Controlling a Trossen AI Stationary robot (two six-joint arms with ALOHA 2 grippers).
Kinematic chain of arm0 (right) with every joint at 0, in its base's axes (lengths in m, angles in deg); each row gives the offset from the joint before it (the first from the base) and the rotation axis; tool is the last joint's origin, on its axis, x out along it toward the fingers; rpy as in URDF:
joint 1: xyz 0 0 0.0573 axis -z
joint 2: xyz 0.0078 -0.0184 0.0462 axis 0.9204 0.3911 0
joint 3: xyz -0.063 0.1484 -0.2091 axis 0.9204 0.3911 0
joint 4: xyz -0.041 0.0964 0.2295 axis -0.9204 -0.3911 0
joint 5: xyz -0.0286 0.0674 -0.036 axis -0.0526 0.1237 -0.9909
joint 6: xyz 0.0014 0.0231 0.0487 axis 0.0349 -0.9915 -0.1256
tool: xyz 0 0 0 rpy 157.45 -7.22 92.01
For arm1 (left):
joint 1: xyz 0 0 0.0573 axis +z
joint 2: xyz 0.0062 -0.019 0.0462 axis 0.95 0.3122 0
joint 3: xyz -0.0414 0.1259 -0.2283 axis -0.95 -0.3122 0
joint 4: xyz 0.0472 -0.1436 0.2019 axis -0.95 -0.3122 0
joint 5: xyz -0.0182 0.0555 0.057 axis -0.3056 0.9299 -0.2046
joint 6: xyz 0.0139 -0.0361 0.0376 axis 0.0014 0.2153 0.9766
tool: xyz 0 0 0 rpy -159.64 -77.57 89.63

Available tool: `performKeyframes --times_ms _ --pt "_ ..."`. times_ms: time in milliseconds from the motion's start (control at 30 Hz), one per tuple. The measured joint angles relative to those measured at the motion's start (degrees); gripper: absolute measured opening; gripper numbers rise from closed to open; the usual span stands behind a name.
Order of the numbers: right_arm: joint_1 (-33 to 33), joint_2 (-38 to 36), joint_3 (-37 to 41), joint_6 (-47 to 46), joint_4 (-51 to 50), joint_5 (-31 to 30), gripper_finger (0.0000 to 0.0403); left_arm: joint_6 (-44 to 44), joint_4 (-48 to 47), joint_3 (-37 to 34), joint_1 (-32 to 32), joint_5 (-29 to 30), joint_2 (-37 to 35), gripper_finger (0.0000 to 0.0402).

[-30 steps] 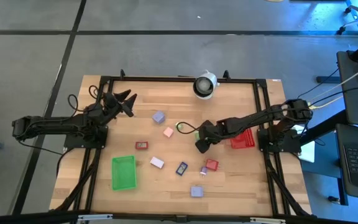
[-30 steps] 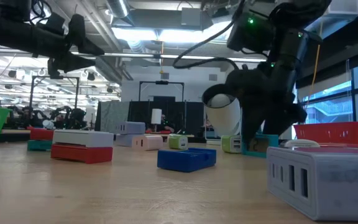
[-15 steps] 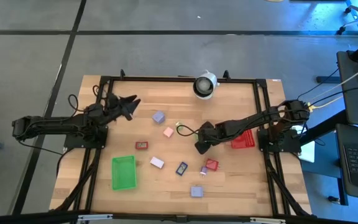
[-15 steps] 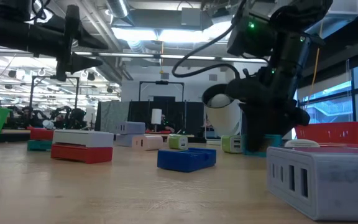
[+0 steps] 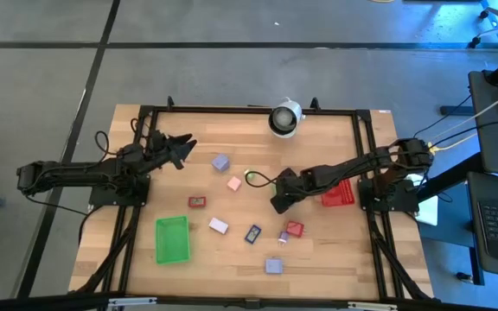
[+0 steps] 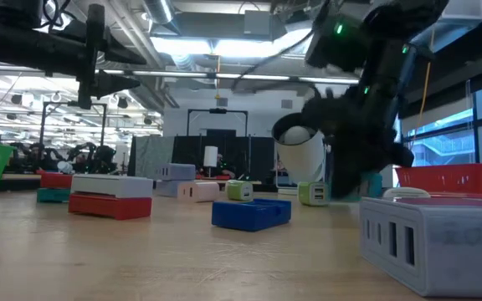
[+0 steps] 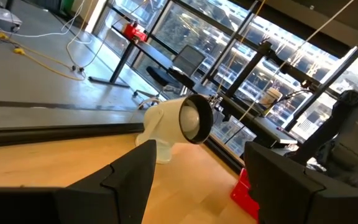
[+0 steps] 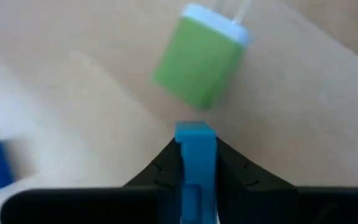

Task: Pick & Place Office items
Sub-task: Put the right light blue digital clock into the green bin

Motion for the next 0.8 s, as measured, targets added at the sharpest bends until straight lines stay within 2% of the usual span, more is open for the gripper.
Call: performKeyframes --times_ms 167,300,367,467,600,700,800 --pt "0.07 -5.61 0.0 1.13 1.71 -1.68 0.0081 -2.88 0.0 0.0 0.0 -2.01 0.02 0.024" --pt "0.17 -10.19 -0.01 3.77 7.7 -6.62 0.0065 -3.44 0.07 0.0 -0.2 -10.32 0.34 0.0239" --pt "0.57 -11.92 -0.02 6.93 12.68 -8.19 0.0056 -3.58 0.66 0.0 -1.12 -12.64 1.11 0.0239" --pt "1.32 -13.01 -0.09 12.55 23.4 -9.53 0.0056 -2.3 3.99 -0.04 -3.33 -12.06 3.06 0.0239" --pt "2.98 -13.05 -0.09 18.97 36.25 -9.25 0.0069 1.37 12.94 -0.04 -6.34 -7.96 7.58 0.0239" --pt "4.66 -13.05 -0.09 21.41 41.1 -9.16 0.007 4.08 19.71 -0.01 -8.2 -6.29 12.08 0.0239" --pt "6.38 -13.05 -0.09 23.72 44.12 -7.71 0.0063 4.6 21.49 2.12 -9.48 -3.81 17.39 0.0239"
